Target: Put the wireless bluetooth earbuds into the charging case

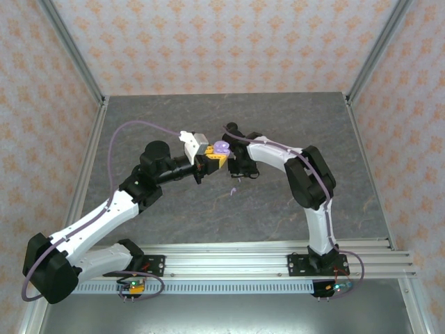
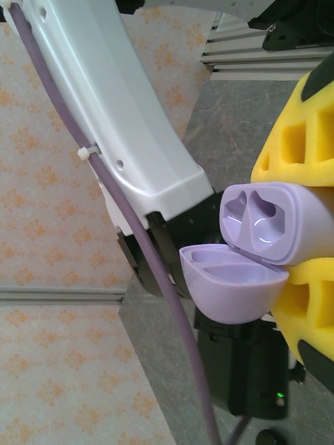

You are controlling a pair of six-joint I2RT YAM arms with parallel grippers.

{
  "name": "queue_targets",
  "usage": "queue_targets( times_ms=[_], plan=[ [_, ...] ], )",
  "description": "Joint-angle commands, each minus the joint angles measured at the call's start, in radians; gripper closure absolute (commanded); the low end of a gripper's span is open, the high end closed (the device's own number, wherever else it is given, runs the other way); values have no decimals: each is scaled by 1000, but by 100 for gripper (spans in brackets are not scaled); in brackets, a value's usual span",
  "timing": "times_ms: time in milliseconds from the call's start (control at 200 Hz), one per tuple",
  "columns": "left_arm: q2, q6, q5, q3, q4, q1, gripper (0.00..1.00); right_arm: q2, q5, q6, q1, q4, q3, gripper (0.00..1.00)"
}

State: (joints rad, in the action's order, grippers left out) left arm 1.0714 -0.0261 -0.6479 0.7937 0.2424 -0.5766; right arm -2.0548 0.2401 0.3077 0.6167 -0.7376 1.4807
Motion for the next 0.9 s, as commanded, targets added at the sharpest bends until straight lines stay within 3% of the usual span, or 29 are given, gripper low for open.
queue_targets(
  times_ms=[0,335,896],
  plan=[
    [-6,10,24,-4,2,-7,94,71,73,28,-60,79,-71,79],
    [56,-45,77,-56,123,-8,93,260,319,117,-163,295,-234,79],
    [107,-80,190,-155,316,-8,94,576,477,200,-190,417,-271,80]
  ],
)
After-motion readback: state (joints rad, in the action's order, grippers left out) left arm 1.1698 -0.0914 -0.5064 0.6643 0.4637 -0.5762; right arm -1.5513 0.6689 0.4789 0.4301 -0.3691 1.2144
